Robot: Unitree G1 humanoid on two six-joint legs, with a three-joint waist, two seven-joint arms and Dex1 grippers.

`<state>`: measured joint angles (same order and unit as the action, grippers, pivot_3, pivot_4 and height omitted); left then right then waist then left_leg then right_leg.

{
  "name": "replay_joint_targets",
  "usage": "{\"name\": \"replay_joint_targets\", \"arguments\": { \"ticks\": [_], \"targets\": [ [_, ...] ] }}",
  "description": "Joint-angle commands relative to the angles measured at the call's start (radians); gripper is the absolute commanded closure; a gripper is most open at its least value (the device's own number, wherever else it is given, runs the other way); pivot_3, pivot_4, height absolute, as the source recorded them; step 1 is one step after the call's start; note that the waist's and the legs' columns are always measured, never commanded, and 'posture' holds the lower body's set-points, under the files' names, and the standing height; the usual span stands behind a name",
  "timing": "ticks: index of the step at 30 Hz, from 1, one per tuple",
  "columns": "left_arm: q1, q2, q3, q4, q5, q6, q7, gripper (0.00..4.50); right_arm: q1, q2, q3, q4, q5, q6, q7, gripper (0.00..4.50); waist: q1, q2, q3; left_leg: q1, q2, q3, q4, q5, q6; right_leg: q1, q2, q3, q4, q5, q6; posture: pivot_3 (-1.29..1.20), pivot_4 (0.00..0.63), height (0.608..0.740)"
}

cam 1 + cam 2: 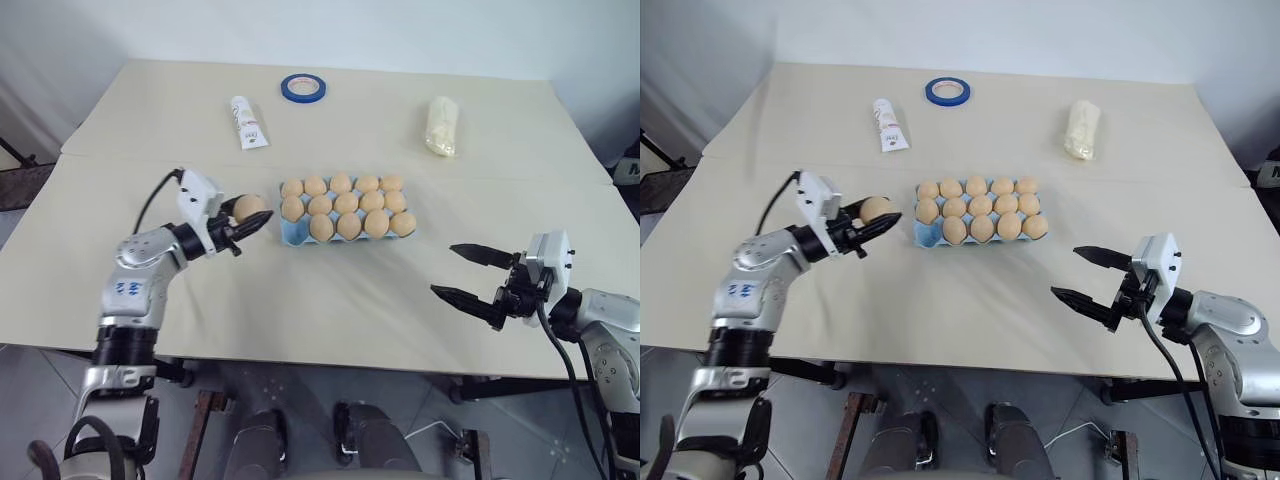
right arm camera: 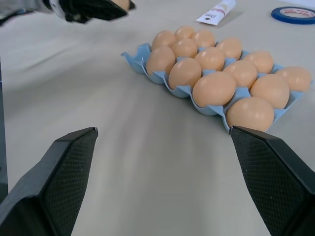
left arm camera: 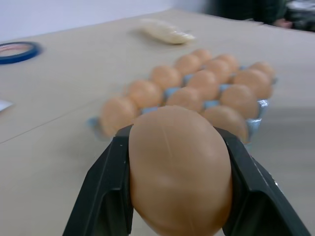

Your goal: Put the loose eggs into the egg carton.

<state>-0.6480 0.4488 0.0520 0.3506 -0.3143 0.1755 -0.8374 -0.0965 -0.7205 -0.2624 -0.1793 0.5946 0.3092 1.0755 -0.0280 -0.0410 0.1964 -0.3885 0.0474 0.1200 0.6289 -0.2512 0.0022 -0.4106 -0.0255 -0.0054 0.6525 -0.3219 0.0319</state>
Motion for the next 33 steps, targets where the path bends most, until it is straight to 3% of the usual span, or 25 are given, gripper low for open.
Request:
{"name": "replay_joint_targets", "arguments": {
  "ticks": [1, 9, 10, 18, 28, 33],
  "targets": [
    [-0.071, -0.027, -0.012, 0.112, 0.002, -0.074, -0.074, 2.81, 0.008, 0.013, -0.017, -0.046, 0.023, -0.015, -0.007, 0.00, -0.002, 0.000, 0.000, 0.000, 0.000, 0.000, 0.000, 0.000, 0.000, 0.000, 0.000, 0.000, 0.000, 0.000, 0.000, 0.00, 0.150, 0.740],
    [-0.183, -0.082, -0.026, 0.345, 0.037, -0.176, -0.136, 2.81, 0.036, 0.051, -0.024, -0.104, 0.054, -0.014, -0.029, 0.00, 0.001, 0.000, 0.000, 0.000, 0.000, 0.000, 0.002, 0.001, -0.001, 0.000, 0.000, 0.000, 0.002, 0.000, 0.001, 0.00, 0.150, 0.740],
    [-0.193, -0.085, -0.026, 0.363, 0.040, -0.180, -0.141, 2.27, 0.038, 0.053, -0.023, -0.105, 0.052, -0.015, -0.032, 0.00, 0.001, 0.000, 0.000, 0.000, 0.000, 0.000, 0.002, 0.001, 0.000, 0.000, 0.000, 0.000, 0.002, 0.000, 0.001, 0.00, 0.150, 0.740],
    [-0.233, -0.099, -0.024, 0.438, 0.062, -0.224, -0.165, 0.02, 0.050, 0.058, -0.017, -0.109, 0.043, -0.020, -0.050, 0.00, 0.000, 0.000, 0.000, 0.000, 0.000, 0.000, 0.001, 0.001, 0.000, -0.001, 0.000, 0.000, 0.002, 0.000, 0.001, 0.00, 0.150, 0.740],
    [-0.174, -0.027, 0.069, 0.188, -0.045, -0.094, -0.181, 0.02, 0.025, 0.053, -0.006, -0.087, 0.038, -0.020, -0.043, 0.00, -0.001, 0.000, 0.000, 0.000, 0.000, 0.000, 0.001, 0.001, -0.001, -0.001, 0.000, 0.000, 0.003, 0.000, 0.001, 0.00, 0.150, 0.740],
    [-0.059, 0.044, 0.131, -0.017, -0.144, 0.116, -0.157, 0.02, 0.006, 0.050, 0.004, -0.066, 0.033, -0.022, -0.031, 0.00, -0.003, 0.000, 0.000, 0.001, 0.001, 0.000, 0.001, 0.001, -0.002, -0.001, 0.000, 0.001, 0.005, 0.000, 0.001, 0.00, 0.150, 0.740]
  ]
}}
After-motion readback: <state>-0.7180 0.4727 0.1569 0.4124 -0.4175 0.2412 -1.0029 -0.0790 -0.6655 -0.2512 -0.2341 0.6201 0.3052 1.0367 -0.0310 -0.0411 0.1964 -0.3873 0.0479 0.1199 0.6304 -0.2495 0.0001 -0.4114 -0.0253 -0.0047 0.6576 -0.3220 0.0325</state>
